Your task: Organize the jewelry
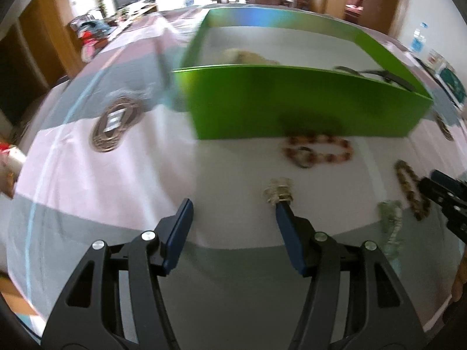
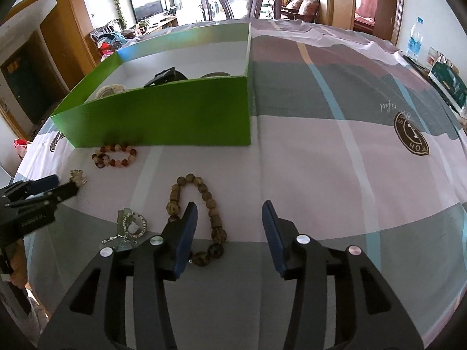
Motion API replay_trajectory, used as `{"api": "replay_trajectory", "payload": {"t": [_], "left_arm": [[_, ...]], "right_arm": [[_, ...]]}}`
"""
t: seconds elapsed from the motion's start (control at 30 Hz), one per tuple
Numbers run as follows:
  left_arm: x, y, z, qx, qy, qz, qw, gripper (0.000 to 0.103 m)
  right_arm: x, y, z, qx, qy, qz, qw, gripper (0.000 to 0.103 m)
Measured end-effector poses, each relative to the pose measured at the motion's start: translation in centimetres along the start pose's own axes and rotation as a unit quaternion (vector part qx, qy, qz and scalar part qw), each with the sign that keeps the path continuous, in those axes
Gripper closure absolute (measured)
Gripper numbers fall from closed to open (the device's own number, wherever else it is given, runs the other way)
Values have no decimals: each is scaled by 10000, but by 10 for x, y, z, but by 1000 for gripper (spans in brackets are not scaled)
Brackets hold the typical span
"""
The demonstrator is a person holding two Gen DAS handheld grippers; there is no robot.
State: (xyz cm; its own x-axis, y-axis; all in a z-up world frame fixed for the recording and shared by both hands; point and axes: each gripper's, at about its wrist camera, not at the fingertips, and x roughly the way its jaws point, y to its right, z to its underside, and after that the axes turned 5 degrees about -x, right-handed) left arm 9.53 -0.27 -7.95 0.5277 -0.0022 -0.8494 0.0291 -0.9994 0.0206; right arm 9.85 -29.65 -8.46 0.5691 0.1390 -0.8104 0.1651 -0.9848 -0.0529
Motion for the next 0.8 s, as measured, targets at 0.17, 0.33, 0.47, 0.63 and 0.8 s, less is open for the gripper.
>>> {"api": "replay_trajectory", "payload": {"t": [0.17, 0.33, 0.47, 0.63, 0.8], "left_arm": [[-7, -4, -2, -63, 44, 46, 10000, 44], [-16, 14, 1, 246, 132, 343, 9990, 39], [-12, 25, 2, 380, 94, 475, 9981, 39], [2, 26, -4, 269, -60, 456, 9986, 45], [5, 27, -7, 209, -47, 395, 9990, 53]], "right_arm": [[1, 1, -1, 29, 0, 48, 10000, 57], [1, -1, -1, -17, 6, 14, 10000, 57], [2, -3, 0, -36, -19, -7, 10000, 57], [2, -8, 2, -104, -13, -41, 9999, 57], [6, -14, 1, -237, -7, -11, 9997, 65]]}}
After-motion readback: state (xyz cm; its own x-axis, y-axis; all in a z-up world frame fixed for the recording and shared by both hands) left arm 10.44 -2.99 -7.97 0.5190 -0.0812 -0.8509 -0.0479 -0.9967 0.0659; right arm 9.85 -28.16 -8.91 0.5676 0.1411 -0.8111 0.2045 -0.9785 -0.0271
